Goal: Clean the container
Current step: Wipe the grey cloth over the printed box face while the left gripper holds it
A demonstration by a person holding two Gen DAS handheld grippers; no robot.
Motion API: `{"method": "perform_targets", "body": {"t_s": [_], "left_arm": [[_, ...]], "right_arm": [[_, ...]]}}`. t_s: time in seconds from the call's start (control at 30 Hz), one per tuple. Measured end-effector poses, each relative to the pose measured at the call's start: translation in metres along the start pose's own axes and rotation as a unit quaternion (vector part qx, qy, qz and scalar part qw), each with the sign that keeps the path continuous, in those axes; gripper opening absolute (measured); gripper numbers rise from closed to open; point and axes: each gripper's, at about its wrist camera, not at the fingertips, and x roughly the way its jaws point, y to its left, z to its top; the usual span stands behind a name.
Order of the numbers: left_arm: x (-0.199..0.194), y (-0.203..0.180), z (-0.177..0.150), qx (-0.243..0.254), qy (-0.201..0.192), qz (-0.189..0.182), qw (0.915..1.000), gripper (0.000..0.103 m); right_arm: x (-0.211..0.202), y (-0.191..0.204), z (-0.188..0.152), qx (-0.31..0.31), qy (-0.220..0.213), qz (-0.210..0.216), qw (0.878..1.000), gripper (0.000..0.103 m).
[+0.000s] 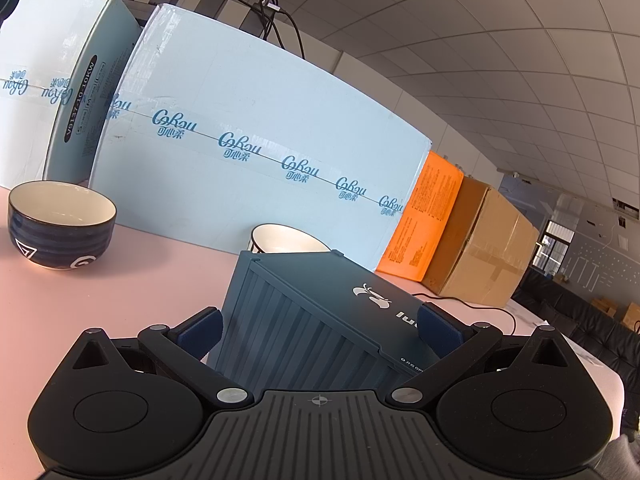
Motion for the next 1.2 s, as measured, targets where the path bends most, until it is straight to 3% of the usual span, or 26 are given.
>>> {"method": "perform_targets", "body": {"t_s": [0.2,0.53,0.83,1.1,1.2], "left_arm": [[0.000,0.000,0.000,0.000,0.000,0.000,1.0000,0.103],[0.000,-0.001,0.000,0.000,0.000,0.000,1.0000,0.103],[-0.002,-0.001,0.000,-0.001,0.000,-0.001,1.0000,0.103],[-0.001,0.000,0.000,-0.001,0.000,0.000,1.0000,0.103],[-0.001,0.000,0.000,0.000,0.000,0.000,1.0000,0.103]], "right_arm": [[-0.009,0.001,0.016,-0.007,-0.041,-0.009,0.999,0.017],[0.006,-0.008,-0.005,0.029,0.016,-0.007,0.999,0.017],[-0.004,-0.005,0.014,0.018,-0.025,-0.009,0.999,0.017],[0.006,-0.014,-0.006,0.076,0.022,0.005,0.997,0.017],[0.004,-0.015,-0.003,0.083,0.016,0.006,0.996,0.017]]}}
